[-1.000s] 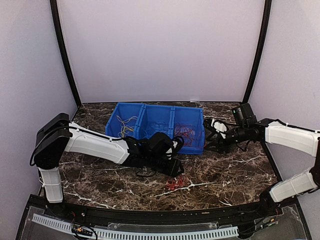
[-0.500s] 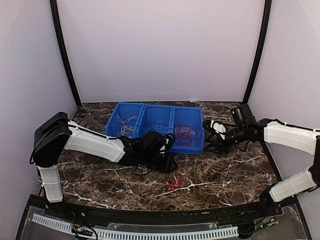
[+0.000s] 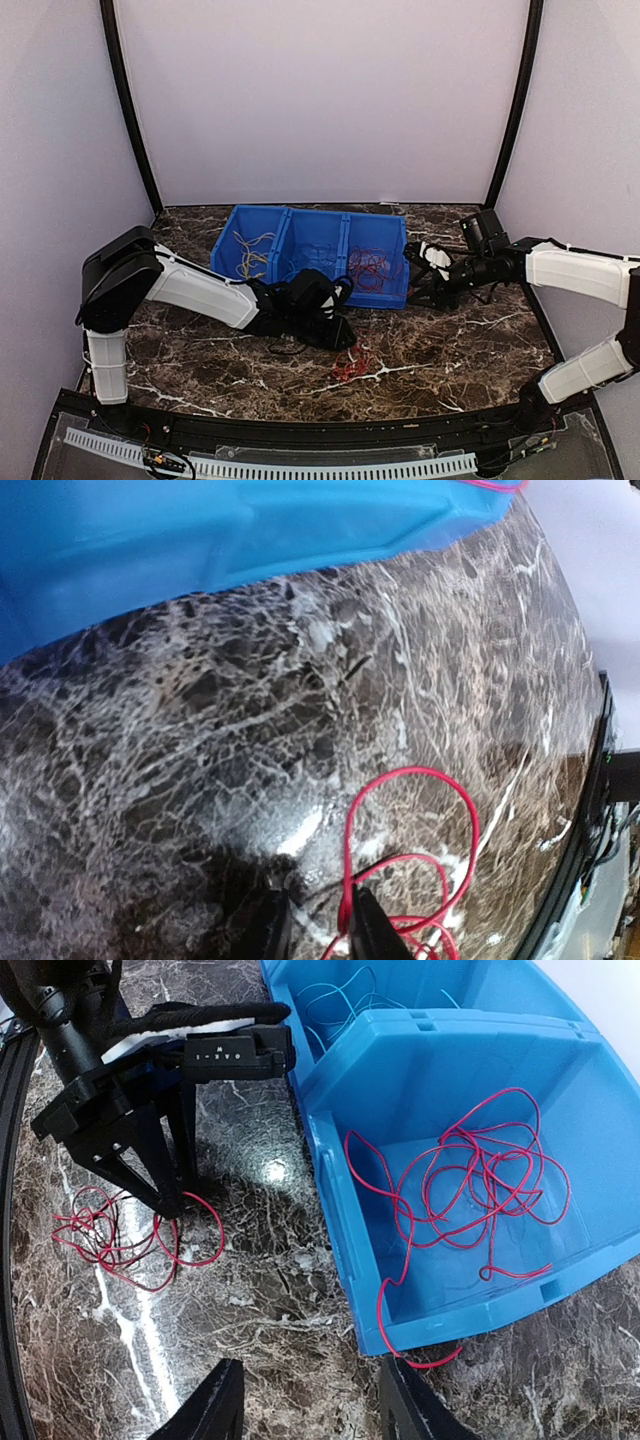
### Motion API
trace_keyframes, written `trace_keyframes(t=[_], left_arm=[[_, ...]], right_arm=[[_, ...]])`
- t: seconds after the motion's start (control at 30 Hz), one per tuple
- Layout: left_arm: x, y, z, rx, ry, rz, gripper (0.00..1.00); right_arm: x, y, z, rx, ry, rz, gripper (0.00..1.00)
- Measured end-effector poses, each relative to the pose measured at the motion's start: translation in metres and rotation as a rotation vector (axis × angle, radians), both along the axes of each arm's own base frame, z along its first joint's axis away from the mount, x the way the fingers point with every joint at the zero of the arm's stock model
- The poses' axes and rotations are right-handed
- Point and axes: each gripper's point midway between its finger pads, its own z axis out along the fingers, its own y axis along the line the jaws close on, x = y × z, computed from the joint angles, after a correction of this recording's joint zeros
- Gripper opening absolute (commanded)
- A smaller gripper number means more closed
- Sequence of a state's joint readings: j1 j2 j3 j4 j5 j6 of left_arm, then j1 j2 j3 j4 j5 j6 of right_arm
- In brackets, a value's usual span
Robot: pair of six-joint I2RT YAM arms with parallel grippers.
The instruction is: Untangle the cables
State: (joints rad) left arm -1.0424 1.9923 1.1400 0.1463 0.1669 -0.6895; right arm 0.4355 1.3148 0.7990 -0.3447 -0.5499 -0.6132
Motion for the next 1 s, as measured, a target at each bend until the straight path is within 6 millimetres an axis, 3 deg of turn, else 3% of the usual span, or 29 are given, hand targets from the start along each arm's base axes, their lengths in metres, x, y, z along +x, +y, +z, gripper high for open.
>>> trace_keyframes(t=[0.17, 0.33, 0.47, 0.63, 0.73, 0.87, 1.0], left_arm=[[-0.003, -0.002, -0.003, -0.006, 0.010, -0.018, 0.05], [0.000, -0.006, 0.015, -0.045, -0.048, -0.043, 0.02], [-0.001, -0.003, 0.059, -0.108, -0.147, -0.049, 0.00], [-0.002, 0.005, 0.147, -0.273, -0.278, -0.005, 0.00], [-0.004, 0.012, 0.191, -0.374, -0.325, 0.041, 0.00], [-0.004, 0.018, 0.221, -0.456, -0.351, 0.117, 0.00], [-0.003, 0.020, 0.232, -0.488, -0.352, 0.177, 0.00]], right_arm=[[0.000, 0.000, 0.000, 0.001, 0.001, 0.001, 0.49], [-0.001, 0.001, 0.001, 0.008, 0.005, 0.007, 0.49], [-0.008, 0.004, 0.003, 0.031, 0.031, 0.029, 0.54], [-0.020, 0.016, 0.018, 0.086, 0.081, 0.080, 0.59], [-0.029, 0.033, 0.041, 0.109, 0.087, 0.136, 0.62], [-0.037, 0.057, 0.077, 0.185, 0.070, 0.200, 0.66], [-0.046, 0.072, 0.082, 0.223, 0.108, 0.242, 0.70]])
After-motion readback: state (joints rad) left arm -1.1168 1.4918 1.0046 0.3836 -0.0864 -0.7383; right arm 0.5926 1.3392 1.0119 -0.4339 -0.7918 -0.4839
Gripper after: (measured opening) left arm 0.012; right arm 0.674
